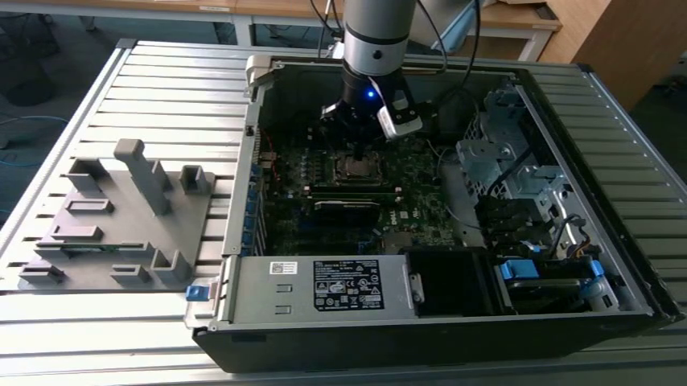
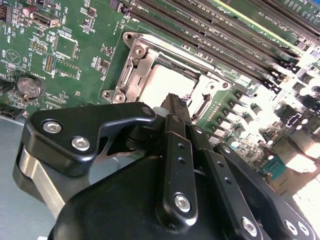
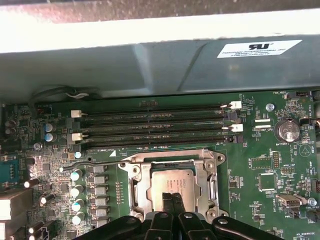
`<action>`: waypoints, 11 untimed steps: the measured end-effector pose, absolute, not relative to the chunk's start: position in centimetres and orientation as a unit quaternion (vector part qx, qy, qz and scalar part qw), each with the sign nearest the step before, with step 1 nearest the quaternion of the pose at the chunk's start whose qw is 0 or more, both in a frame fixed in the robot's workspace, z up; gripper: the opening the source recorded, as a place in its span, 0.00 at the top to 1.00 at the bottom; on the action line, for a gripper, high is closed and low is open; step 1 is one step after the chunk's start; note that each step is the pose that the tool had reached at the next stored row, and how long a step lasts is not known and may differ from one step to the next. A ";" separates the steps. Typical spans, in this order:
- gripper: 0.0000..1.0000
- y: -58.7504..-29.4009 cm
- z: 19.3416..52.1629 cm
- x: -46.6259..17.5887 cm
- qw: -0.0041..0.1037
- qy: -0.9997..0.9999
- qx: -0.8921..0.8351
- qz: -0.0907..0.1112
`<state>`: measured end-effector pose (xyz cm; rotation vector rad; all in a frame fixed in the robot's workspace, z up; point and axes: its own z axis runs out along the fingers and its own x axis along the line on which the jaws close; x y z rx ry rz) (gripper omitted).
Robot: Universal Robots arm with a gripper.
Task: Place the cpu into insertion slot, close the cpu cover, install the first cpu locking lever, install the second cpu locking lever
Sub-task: 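Install the first cpu locking lever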
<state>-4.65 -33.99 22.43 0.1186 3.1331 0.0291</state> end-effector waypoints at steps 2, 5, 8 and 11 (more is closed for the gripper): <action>0.90 -34.0 22.4 -4.7 0.003 0.999 0.038 0.009; 0.90 -34.0 22.5 -4.7 0.003 0.999 0.038 0.009; 0.90 -34.0 23.3 -4.7 0.003 0.999 0.038 0.009; 0.90 -34.0 24.5 -4.7 0.003 0.999 0.038 0.009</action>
